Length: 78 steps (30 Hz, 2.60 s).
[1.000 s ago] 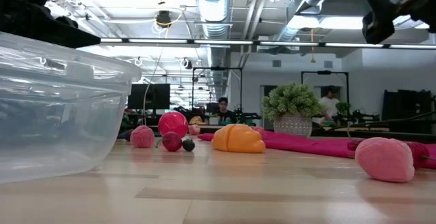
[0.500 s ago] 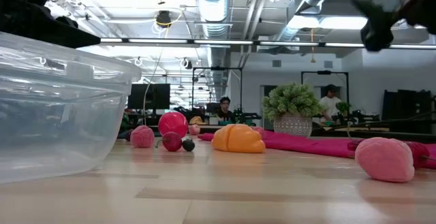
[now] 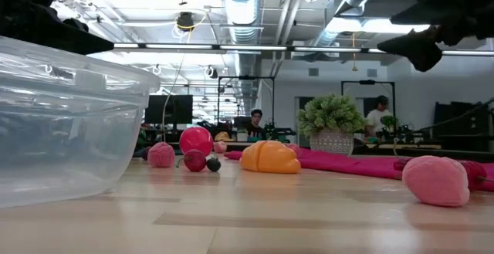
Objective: Pick and placing Produce into tupperware
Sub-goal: Put the cherry into the transparent bin
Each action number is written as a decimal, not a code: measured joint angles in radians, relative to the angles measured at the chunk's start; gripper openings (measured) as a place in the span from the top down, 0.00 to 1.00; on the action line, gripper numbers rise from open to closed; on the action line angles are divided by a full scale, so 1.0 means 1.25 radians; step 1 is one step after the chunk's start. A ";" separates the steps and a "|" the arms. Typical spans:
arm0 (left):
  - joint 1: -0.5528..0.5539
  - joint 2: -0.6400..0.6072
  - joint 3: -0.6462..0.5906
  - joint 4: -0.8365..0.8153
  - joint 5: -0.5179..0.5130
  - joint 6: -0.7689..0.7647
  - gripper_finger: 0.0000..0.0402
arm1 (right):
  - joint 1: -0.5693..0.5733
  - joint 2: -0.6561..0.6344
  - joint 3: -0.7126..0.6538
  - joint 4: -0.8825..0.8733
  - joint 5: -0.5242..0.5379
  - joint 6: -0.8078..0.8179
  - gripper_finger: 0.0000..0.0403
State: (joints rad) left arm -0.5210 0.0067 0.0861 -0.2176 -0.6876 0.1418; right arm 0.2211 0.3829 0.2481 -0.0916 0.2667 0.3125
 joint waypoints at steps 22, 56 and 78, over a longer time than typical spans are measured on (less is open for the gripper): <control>0.002 0.000 -0.021 0.224 -0.046 -0.222 0.60 | 0.151 0.431 0.072 -0.142 0.001 0.414 0.25; 0.003 0.000 -0.019 0.390 0.000 -0.107 0.60 | 0.190 0.732 0.073 0.230 0.022 0.555 0.31; 0.003 0.000 -0.018 0.346 -0.001 -0.167 0.60 | 0.195 0.732 0.072 0.229 0.018 0.546 0.66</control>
State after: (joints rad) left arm -0.5171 0.0067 0.0635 0.2153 -0.6884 -0.0669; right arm 0.4652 1.2980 0.3386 0.1951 0.2886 0.9955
